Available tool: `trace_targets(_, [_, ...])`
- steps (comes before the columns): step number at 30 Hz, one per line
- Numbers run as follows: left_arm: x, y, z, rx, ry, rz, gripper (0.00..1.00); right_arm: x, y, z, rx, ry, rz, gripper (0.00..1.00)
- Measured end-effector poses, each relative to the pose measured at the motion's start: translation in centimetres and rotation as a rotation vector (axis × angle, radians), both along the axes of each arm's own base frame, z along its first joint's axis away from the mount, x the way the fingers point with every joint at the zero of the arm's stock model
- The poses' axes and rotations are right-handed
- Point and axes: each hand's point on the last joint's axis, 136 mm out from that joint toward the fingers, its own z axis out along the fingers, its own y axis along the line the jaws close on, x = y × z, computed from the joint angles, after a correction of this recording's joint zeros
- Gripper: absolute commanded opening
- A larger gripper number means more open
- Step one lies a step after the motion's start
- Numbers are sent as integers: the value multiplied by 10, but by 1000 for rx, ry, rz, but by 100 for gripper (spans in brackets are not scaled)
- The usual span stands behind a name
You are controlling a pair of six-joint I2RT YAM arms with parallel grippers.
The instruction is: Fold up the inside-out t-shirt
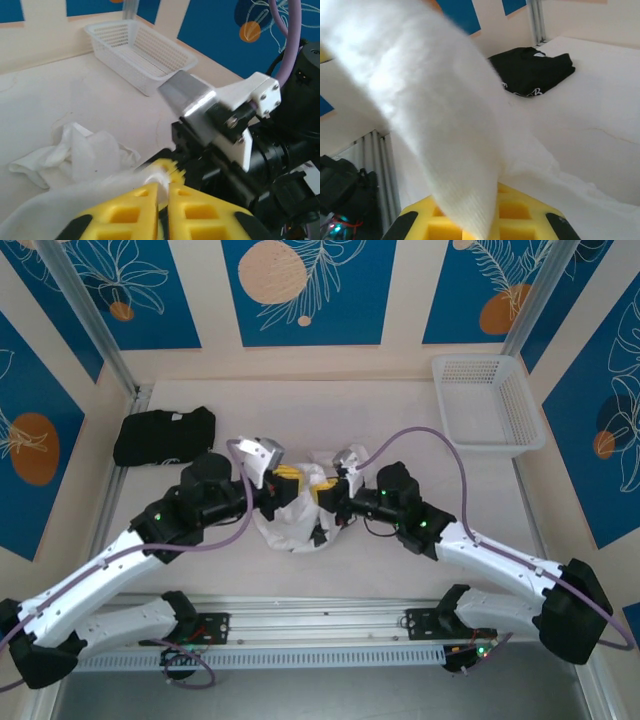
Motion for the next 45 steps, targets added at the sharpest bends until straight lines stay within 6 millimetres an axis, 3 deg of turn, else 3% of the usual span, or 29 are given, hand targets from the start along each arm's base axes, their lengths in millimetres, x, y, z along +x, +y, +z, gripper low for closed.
trace_targets(6, [11, 25, -23, 9, 22, 66, 43, -5, -13, 5, 68, 22, 87, 0])
trace_targets(16, [21, -9, -78, 84, 173, -46, 44, -16, -15, 15, 111, 8, 178, 0])
trace_targets(21, [29, -18, -89, 95, 202, -62, 34, -21, -18, 11, 111, 12, 188, 0])
trace_targets(26, [33, -23, -84, 63, 196, -79, 0, -19, -20, 9, 108, 15, 179, 0])
trace_targets(32, [34, -25, -68, 8, 157, -103, 0, -18, -27, 12, 101, 2, 155, 5])
trace_targets(38, [27, -15, -45, -90, 114, -117, 0, -10, -35, 11, 87, 0, 89, 16])
trace_targets(45, [14, -7, -26, -192, 103, -157, 0, 7, -46, -6, 41, 67, -38, 21])
